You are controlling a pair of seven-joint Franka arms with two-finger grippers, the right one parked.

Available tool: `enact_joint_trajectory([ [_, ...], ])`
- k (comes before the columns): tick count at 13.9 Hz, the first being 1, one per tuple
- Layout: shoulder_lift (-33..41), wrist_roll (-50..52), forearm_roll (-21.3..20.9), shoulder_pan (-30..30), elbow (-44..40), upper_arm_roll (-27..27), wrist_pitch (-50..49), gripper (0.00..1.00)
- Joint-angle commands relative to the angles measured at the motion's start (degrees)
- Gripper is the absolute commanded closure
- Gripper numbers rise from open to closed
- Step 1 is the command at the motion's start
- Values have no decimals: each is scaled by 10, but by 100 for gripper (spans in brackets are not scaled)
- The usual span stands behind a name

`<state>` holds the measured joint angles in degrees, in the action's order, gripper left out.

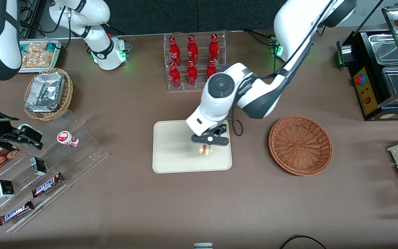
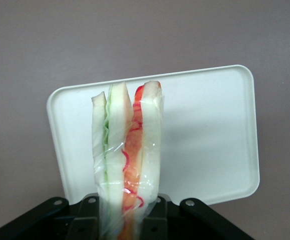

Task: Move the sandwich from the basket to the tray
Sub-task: 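Lift the sandwich and carry it over the cream-white tray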

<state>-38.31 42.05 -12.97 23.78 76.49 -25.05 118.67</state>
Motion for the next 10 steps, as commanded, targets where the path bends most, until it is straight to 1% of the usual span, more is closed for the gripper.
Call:
enact_joint_trajectory([
  [1, -47, 7, -26, 31, -41, 5, 18, 87],
  [3, -83, 28, -54, 55, -70, 6, 17, 87],
  [6, -126, 85, -93, 66, -85, 6, 18, 86],
  [7, -137, 104, -94, 66, -87, 6, 19, 82],
  [10, -154, 130, -96, 66, -90, 11, 19, 82],
])
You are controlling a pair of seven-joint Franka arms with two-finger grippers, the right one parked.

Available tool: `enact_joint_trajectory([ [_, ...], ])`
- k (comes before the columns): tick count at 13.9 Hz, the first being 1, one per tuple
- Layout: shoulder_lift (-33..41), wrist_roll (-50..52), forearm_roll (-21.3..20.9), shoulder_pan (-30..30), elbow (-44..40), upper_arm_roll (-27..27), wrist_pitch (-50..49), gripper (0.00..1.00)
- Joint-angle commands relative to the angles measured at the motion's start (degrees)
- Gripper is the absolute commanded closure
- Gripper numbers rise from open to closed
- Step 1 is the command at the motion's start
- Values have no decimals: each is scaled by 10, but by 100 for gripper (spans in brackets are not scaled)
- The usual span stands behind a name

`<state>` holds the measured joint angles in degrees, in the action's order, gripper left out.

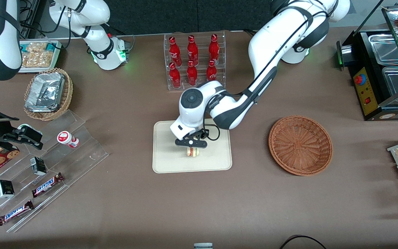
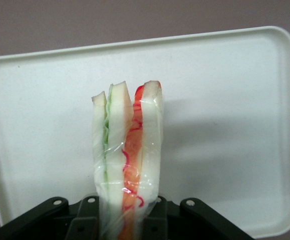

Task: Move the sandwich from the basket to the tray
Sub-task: 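Lower the sandwich onto the tray and open the left gripper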

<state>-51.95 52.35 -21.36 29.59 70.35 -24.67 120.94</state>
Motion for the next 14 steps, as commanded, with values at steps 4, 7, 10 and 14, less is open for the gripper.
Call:
enact_joint_trajectory([
  [4, -27, 28, -12, 35, -32, 32, -4, 82],
  [7, -39, 21, -12, 60, -32, 56, -4, 82],
  [10, -46, 3, -12, 63, -32, 56, 15, 73],
  [14, -40, -9, -10, 57, -40, 61, 16, 0],
])
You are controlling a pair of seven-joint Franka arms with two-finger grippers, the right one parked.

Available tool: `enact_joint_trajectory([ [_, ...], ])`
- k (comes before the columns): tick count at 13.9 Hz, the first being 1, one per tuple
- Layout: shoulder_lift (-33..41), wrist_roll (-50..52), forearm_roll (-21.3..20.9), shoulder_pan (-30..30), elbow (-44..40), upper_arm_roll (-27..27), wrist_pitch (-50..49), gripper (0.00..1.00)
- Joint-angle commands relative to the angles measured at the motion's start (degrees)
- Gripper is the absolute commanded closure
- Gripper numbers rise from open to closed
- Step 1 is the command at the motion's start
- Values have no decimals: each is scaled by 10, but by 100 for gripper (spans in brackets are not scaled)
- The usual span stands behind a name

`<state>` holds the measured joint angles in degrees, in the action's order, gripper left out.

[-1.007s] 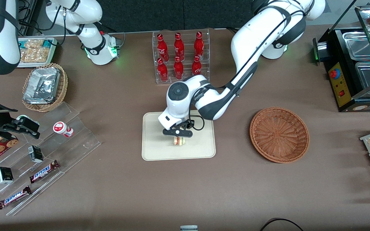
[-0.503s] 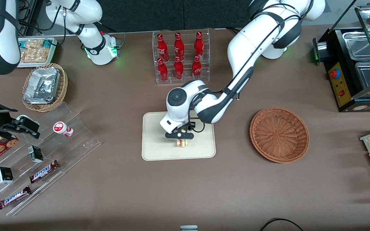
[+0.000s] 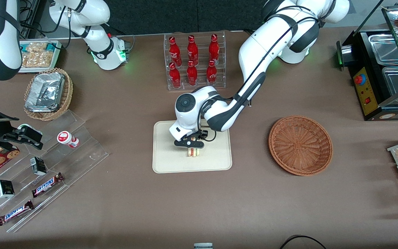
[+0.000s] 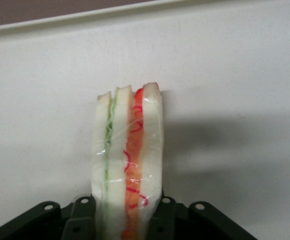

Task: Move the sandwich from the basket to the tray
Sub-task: 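Lower the sandwich onto the tray and open the left gripper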

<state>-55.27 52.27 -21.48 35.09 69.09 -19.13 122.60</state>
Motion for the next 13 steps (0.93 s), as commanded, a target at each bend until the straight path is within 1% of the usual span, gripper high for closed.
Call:
enact_joint_trajectory([
  [1, -5, -9, -5, -5, -38, 5, -7, 0],
  [6, 29, -9, -1, -34, -44, 1, -39, 0],
  [7, 42, -9, 6, -48, -44, -2, -46, 0],
  [9, 71, -9, 25, -71, -34, -1, -49, 0],
  [11, 110, -16, 42, -115, 19, -3, -50, 1],
  [13, 149, -53, 82, -158, 62, -11, -52, 1],
])
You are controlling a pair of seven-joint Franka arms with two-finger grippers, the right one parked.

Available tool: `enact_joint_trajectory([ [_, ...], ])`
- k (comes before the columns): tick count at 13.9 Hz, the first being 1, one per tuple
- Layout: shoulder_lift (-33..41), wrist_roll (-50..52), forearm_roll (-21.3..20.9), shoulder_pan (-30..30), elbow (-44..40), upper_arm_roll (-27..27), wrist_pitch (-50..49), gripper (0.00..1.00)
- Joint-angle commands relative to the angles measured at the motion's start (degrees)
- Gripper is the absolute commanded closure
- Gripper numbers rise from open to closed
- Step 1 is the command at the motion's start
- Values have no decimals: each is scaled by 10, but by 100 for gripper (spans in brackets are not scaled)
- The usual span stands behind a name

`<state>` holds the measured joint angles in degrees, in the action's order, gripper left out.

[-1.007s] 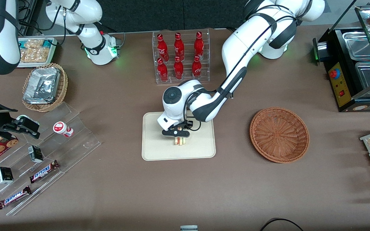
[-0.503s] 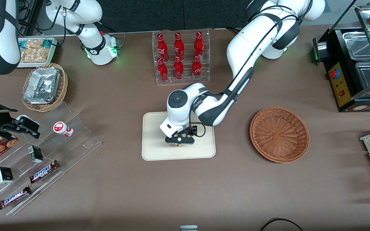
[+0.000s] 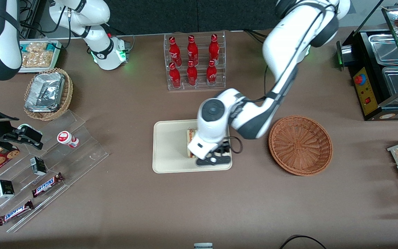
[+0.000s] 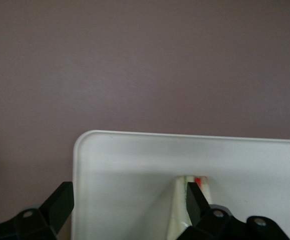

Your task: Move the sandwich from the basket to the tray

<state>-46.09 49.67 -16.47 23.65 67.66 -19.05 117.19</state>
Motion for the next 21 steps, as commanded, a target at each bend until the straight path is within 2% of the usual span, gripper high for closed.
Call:
enact_joint_trajectory([
  [1, 79, -29, 34, -59, 105, -12, 5, 1],
  [4, 145, -36, 34, -117, 212, -12, 34, 1],
  [7, 235, -102, 36, -182, 369, -13, 139, 1],
  [10, 306, -196, 42, -234, 440, -12, 143, 1],
  [11, 325, -240, 60, -260, 455, -13, 138, 1],
  [13, 359, -315, 100, -293, 465, -10, 102, 1],
  [15, 386, -348, 105, -330, 464, -10, 54, 1],
  [18, 440, -383, 127, -348, 450, -4, -28, 1],
  [20, 453, -384, 157, -348, 393, 16, -118, 0],
  [21, 449, -383, 159, -347, 351, 19, -166, 0],
])
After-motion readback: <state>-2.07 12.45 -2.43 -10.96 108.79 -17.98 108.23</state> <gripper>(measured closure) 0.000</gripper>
